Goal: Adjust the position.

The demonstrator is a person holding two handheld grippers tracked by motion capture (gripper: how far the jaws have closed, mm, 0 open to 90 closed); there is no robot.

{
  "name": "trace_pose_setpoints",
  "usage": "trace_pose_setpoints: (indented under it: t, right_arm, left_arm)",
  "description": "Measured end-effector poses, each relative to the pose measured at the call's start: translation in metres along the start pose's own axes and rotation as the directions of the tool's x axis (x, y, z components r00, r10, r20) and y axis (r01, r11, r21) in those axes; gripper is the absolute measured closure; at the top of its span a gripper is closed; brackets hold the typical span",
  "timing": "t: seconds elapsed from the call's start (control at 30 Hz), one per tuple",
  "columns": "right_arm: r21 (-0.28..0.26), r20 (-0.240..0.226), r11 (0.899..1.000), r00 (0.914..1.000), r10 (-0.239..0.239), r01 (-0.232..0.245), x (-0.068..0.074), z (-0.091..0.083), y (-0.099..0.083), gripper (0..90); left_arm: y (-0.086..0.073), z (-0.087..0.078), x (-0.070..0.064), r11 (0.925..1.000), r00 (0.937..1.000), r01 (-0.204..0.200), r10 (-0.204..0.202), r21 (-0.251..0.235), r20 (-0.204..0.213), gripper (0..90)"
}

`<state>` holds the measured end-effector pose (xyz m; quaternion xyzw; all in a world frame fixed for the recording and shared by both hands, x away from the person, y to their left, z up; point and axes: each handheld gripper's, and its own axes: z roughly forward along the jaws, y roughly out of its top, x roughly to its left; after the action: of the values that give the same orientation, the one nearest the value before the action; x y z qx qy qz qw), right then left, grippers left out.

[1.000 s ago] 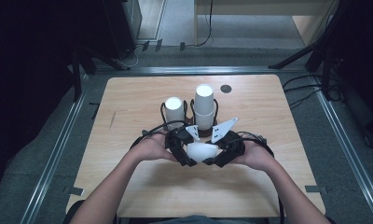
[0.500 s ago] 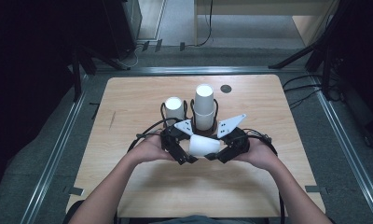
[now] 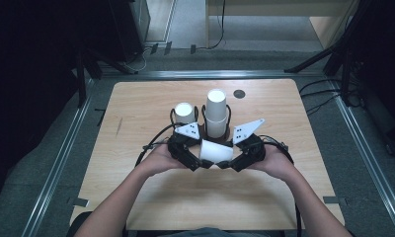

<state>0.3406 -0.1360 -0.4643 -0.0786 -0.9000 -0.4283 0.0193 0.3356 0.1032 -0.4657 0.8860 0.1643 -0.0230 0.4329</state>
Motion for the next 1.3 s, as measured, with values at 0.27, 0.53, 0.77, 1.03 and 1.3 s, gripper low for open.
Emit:
trace_pose_setpoints:
  t: [0.27, 0.53, 0.77, 1.03, 1.3]
  right_arm:
    - [-0.029, -0.023, 1.0, 0.9997, 0.006, -0.006, 0.0, -0.003, 0.0, 32.5]
    - [-0.024, -0.033, 1.0, 0.9994, -0.009, 0.008, 0.001, -0.002, 0.0, 33.1]
    - [-0.032, -0.022, 0.999, 0.9997, 0.008, -0.009, 0.001, -0.002, 0.0, 25.3]
    - [0.013, 0.024, 1.0, 0.9994, 0.023, -0.023, 0.0, 0.002, -0.002, 23.4]
    - [0.052, 0.045, 0.998, 0.9987, 0.025, -0.028, -0.001, 0.006, -0.004, 23.7]
  left_arm:
    - [-0.001, -0.002, 0.001, 0.9998, 0.9992, 0.002, -0.001, -0.021, 0.039, 17.5]
    - [-0.001, -0.006, 0.002, 0.9998, 0.9972, -0.02, 0.02, -0.002, 0.072, 24.1]
    - [0.001, -0.012, 0.005, 1.0, 0.9978, -0.004, 0.003, 0.008, 0.066, 24.8]
    - [0.003, -0.018, 0.006, 0.9975, 0.9994, -0.025, 0.023, 0.066, 0.028, 24.7]
    - [0.011, -0.023, 0.004, 0.9894, 0.9988, -0.045, 0.047, 0.138, -0.015, 24.6]
